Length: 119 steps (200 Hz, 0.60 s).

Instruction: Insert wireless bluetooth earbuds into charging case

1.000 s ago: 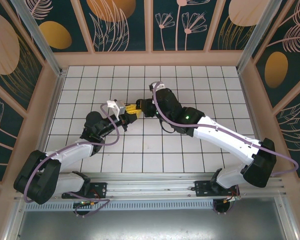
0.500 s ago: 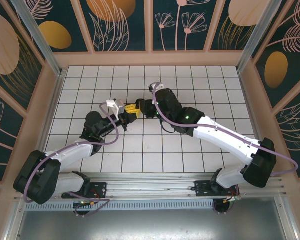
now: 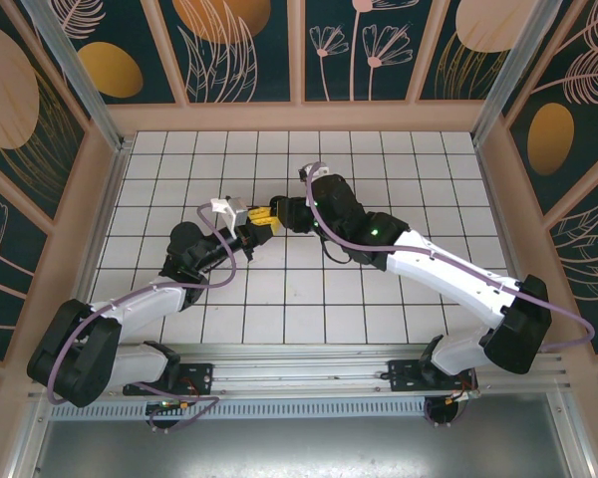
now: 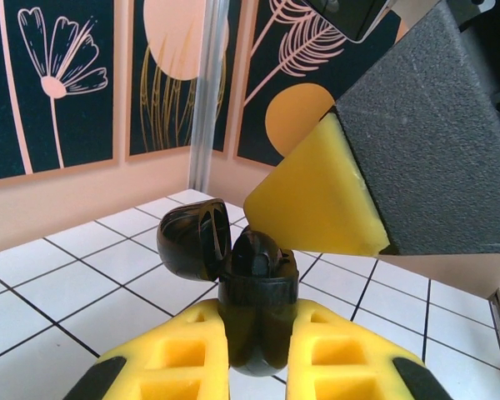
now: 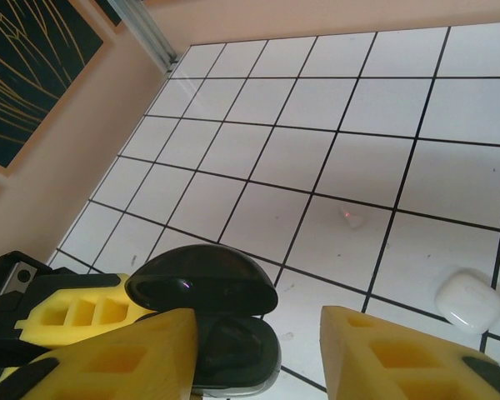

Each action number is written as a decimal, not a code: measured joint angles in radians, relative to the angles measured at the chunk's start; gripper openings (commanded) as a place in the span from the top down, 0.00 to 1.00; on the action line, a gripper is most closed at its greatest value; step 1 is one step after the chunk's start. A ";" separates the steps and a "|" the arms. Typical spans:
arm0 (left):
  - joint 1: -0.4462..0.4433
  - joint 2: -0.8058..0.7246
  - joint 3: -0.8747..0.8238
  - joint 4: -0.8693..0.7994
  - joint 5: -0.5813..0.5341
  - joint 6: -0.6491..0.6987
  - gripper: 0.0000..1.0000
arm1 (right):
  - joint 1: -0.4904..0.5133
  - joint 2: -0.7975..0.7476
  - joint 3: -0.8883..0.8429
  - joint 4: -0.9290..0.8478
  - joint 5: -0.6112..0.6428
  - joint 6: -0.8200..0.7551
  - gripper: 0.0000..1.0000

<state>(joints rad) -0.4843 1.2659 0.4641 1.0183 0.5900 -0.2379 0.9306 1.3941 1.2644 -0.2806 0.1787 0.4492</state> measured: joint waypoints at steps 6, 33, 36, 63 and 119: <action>0.000 0.000 0.000 0.003 0.001 0.000 1.00 | -0.002 0.000 0.005 -0.007 0.000 0.000 0.52; 0.000 0.000 0.009 0.018 0.007 -0.008 1.00 | -0.019 -0.008 0.019 -0.018 -0.029 -0.006 0.49; 0.000 0.000 0.011 0.019 0.008 -0.010 1.00 | -0.024 -0.011 0.020 -0.020 -0.035 -0.006 0.49; 0.000 0.000 0.051 0.016 0.057 -0.027 1.00 | -0.094 -0.026 0.045 -0.021 -0.159 -0.007 0.48; -0.002 -0.005 0.073 0.003 0.130 -0.047 1.00 | -0.237 -0.026 0.082 0.006 -0.444 -0.006 0.46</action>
<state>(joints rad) -0.4866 1.2610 0.5373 1.0210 0.7197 -0.2852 0.6933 1.3678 1.3460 -0.2745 -0.2653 0.4431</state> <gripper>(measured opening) 0.126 0.539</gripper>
